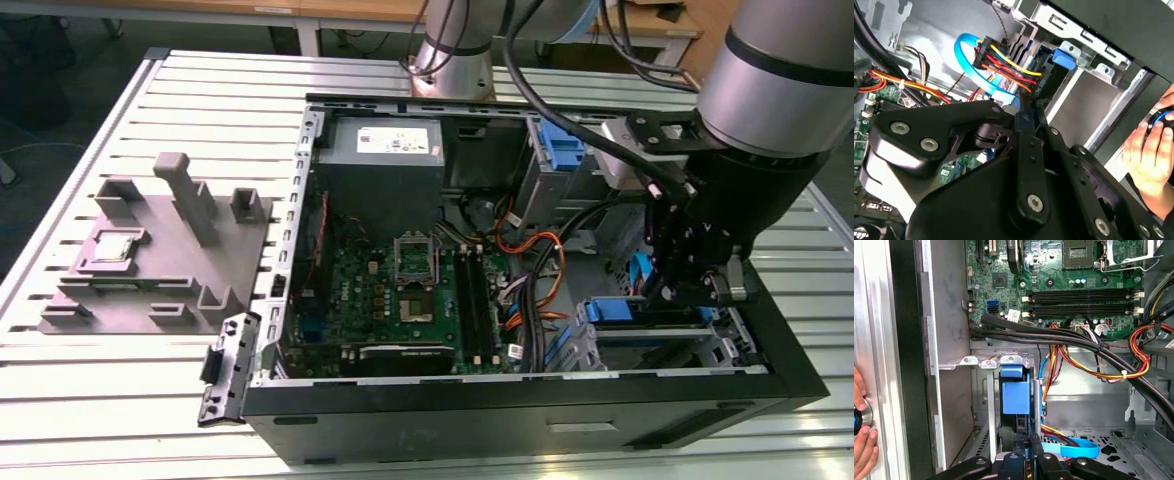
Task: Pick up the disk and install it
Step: 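Insert the second disk wire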
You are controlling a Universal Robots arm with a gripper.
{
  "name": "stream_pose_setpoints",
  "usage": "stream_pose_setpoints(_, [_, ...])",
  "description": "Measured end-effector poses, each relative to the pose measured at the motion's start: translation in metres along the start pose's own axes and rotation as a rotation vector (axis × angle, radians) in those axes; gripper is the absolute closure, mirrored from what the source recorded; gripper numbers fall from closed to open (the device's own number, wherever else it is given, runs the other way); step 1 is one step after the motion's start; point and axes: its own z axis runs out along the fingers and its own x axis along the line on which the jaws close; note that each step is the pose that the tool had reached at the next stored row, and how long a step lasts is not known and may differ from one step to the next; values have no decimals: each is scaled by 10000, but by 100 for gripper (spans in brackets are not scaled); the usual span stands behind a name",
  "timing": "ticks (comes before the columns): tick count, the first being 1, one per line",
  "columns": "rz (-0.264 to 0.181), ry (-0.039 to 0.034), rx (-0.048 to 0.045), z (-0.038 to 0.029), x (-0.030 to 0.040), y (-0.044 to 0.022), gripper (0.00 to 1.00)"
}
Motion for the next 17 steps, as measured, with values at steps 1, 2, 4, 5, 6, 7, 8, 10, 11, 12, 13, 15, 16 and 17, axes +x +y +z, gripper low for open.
stream_pose_setpoints(1, [1,-6,-1,8,3,1,84])
stream_pose_setpoints(2, [1,-8,-1,11,5,1,84])
stream_pose_setpoints(4, [2,-13,-1,14,5,1,84])
stream_pose_setpoints(5, [2,-15,-1,14,6,2,84])
stream_pose_setpoints(6, [2,-15,-1,14,6,1,84])
stream_pose_setpoints(7, [2,-15,-1,14,6,1,84])
stream_pose_setpoints(8, [2,-17,-1,15,6,2,84])
stream_pose_setpoints(10, [3,-22,-1,13,7,1,83])
stream_pose_setpoints(11, [3,-22,-1,0,8,0,76])
stream_pose_setpoints(12, [2,-25,-1,-20,9,-3,76])
stream_pose_setpoints(13, [3,-23,-2,-46,12,-6,76])
stream_pose_setpoints(15, [3,-28,-4,-93,15,-11,76])
stream_pose_setpoints(16, [3,-28,-6,-119,18,-14,76])
stream_pose_setpoints(17, [3,-30,-9,-147,20,-17,76])
